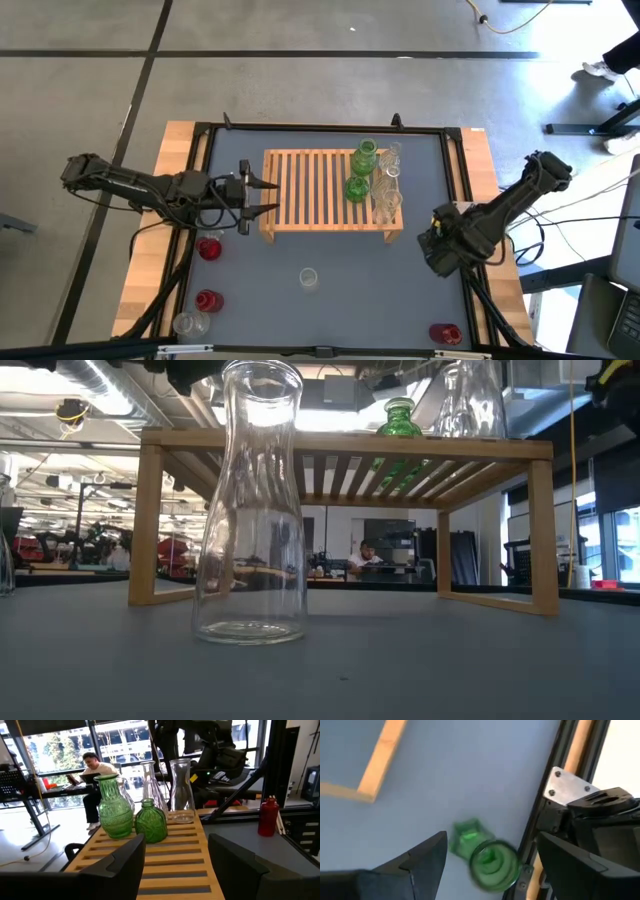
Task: Sort vases onto shelf
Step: Move the middle right green bottle to the middle
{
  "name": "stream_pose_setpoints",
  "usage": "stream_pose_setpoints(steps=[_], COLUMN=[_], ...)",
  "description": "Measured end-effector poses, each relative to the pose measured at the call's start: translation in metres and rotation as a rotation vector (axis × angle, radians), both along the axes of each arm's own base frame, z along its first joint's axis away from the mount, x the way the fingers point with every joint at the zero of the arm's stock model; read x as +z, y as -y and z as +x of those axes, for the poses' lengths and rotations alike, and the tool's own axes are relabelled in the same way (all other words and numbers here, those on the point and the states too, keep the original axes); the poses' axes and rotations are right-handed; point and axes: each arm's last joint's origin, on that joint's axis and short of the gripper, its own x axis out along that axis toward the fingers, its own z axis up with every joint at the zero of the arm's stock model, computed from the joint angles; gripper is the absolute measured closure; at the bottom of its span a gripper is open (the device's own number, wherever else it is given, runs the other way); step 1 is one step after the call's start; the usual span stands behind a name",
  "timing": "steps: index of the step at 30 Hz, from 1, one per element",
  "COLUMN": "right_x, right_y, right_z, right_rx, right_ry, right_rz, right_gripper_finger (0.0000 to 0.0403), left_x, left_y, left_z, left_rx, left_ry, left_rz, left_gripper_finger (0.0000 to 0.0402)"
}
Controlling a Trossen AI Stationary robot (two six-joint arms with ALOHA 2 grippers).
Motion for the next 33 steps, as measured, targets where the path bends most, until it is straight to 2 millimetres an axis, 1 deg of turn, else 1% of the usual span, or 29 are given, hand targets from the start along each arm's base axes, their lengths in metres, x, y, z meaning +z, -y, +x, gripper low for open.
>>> stream_pose_setpoints(steps=[3,9,13,17,25,26,33], right_x=[-0.006,-0.018,-0.023,-0.024,-0.026,-0.026,-0.021], right_y=[0.002,0.000,0.002,0.002,-0.001,-0.002,-0.006], right_z=[-0.004,-0.002,-0.004,-0.004,0.000,0.000,0.005], right_rx=[-0.004,-0.008,0.000,0.006,0.056,0.067,0.093], right_ry=[-0.027,-0.015,-0.024,-0.023,-0.020,-0.021,0.011], right_rz=[-0.001,0.038,0.015,0.012,0.033,0.036,0.085], right_gripper_finger=[0.0109,0.0109,0.0117,0.0153,0.0274,0.0279,0.0277], left_x=[0.000,0.000,0.000,0.000,0.000,0.000,0.000], left_y=[0.000,0.000,0.000,0.000,0.000,0.000,0.000], left_z=[0.000,0.000,0.000,0.000,0.000,0.000,0.000], left_rx=[0.000,0.000,0.001,0.001,0.000,-0.002,-0.021], left_ry=[0.000,0.000,0.000,-0.001,0.000,-0.001,0.000], left_rz=[0.009,0.010,0.013,0.022,0.017,0.017,0.017], left_gripper_finger=[0.0191,0.0191,0.0191,0.0191,0.0191,0.0191,0.0191])
